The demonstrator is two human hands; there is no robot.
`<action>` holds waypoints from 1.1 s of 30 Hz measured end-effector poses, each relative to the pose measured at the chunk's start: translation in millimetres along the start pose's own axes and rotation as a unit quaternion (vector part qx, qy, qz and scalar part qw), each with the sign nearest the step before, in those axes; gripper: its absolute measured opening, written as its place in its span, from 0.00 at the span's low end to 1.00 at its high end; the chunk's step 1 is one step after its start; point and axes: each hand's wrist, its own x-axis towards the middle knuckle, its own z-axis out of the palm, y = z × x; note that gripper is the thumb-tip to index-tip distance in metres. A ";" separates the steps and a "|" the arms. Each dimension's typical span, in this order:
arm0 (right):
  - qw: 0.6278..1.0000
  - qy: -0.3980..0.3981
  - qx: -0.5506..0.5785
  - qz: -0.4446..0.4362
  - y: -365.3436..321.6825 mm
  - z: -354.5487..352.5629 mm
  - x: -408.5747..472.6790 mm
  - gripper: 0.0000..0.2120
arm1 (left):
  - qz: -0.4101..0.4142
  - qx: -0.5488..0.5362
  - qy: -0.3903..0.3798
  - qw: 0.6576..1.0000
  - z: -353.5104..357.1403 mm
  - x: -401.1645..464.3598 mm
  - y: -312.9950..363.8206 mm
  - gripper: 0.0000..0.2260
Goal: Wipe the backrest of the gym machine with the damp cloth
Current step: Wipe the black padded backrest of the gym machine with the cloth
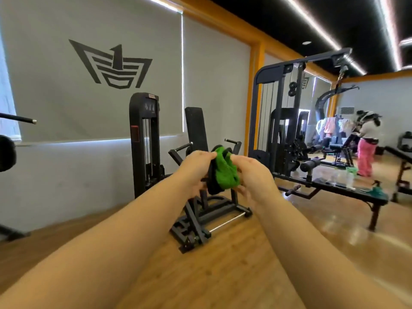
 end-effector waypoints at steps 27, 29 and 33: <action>0.990 -0.098 -0.103 0.009 100.2 -96.0 480.8 0.08 | 0.043 -0.195 -0.067 0.978 43.9 482.7 -28.4 0.14; 0.995 -0.084 -0.056 0.022 104.6 -106.4 527.1 0.08 | 0.049 -0.167 -0.065 0.983 50.7 514.2 -30.3 0.14; 0.992 -0.074 0.094 0.038 110.4 -123.7 605.4 0.13 | 0.079 0.005 0.062 0.995 57.0 585.5 -39.8 0.09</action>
